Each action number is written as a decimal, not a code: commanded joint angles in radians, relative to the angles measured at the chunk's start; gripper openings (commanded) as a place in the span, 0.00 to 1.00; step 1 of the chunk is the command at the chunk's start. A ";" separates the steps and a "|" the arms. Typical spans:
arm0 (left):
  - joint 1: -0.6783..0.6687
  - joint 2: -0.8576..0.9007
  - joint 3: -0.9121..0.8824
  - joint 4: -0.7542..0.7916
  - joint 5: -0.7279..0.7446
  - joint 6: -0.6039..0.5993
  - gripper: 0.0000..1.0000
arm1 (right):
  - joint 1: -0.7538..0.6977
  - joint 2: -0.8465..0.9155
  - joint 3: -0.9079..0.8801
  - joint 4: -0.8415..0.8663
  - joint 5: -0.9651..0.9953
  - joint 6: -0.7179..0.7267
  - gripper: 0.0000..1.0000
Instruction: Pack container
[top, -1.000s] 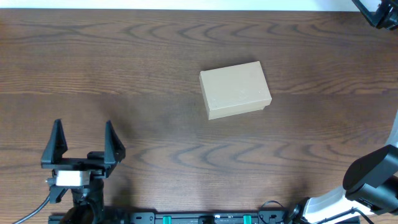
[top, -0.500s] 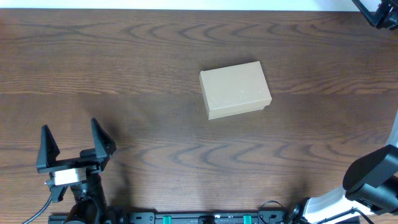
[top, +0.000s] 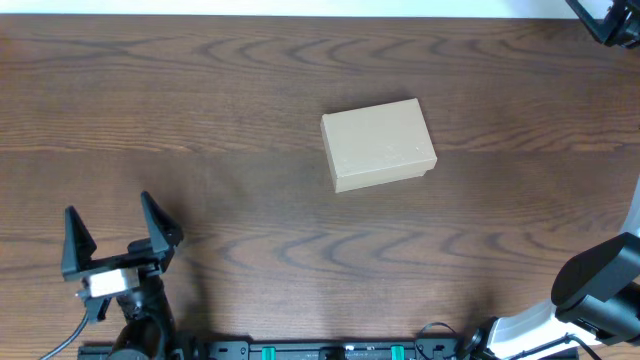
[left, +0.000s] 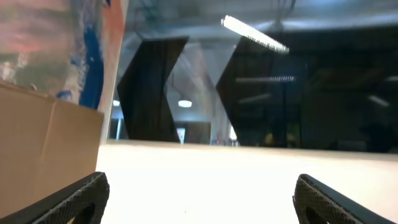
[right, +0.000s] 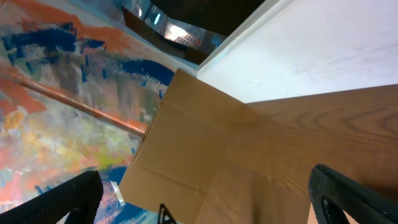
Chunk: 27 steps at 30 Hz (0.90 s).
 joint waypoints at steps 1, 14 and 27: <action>0.009 -0.007 -0.002 -0.065 -0.028 -0.007 0.95 | -0.004 -0.009 0.019 0.003 -0.011 -0.010 0.99; 0.013 -0.007 -0.002 -0.763 -0.004 -0.038 0.95 | -0.004 -0.009 0.019 0.003 -0.011 -0.010 0.99; 0.013 -0.007 -0.002 -0.805 0.040 -0.038 0.95 | -0.004 -0.009 0.019 0.003 -0.011 -0.010 0.99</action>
